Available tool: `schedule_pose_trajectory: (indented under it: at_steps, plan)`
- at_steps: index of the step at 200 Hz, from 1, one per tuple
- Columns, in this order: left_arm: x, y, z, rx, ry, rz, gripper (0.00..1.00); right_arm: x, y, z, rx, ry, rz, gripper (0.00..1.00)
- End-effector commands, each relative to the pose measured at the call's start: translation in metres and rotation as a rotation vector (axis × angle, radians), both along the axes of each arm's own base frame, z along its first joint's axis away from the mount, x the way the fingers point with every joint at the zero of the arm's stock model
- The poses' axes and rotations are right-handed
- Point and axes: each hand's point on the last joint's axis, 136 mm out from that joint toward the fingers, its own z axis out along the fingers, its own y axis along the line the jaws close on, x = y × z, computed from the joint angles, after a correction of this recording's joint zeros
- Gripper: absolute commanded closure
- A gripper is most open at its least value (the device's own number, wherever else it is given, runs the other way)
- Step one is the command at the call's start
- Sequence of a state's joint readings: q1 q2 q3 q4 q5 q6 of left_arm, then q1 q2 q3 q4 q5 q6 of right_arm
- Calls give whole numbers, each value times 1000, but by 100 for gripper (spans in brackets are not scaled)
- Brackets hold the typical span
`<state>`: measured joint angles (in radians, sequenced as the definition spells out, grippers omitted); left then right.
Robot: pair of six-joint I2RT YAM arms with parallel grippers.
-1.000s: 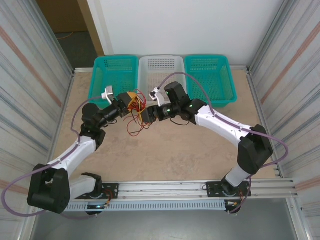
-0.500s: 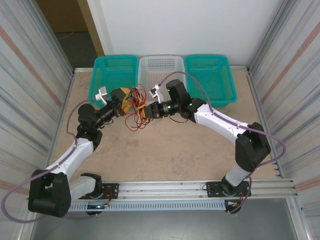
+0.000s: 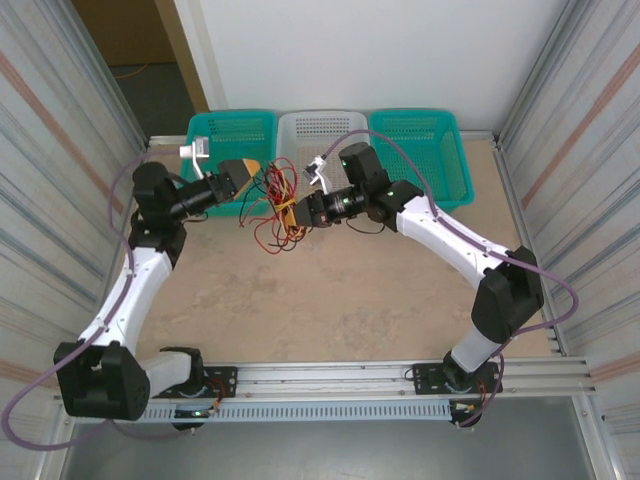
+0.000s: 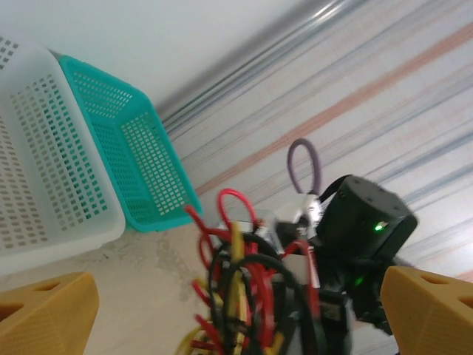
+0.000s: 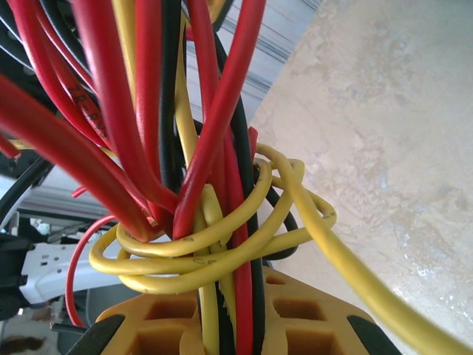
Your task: Untangle the cables
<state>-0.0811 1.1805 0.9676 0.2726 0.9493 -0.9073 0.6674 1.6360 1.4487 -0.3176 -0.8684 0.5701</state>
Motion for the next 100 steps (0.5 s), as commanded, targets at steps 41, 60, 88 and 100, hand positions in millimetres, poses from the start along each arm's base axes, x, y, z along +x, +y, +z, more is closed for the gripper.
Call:
schedule_pose_trajectory:
  at_steps: [41,60,88,100]
  plan:
    - [-31,-44,-29,126,26,-255,28,-12,1,-1,-42,-8,51,100]
    - [-28,-45,-31,100,45,-246,31,-13,5,-6,-56,3,62,100]
    - [-20,-36,-28,84,53,-203,35,-12,5,-9,-65,9,59,100]
    - [-17,-30,-26,73,55,-184,35,-11,4,-9,-67,9,51,100]
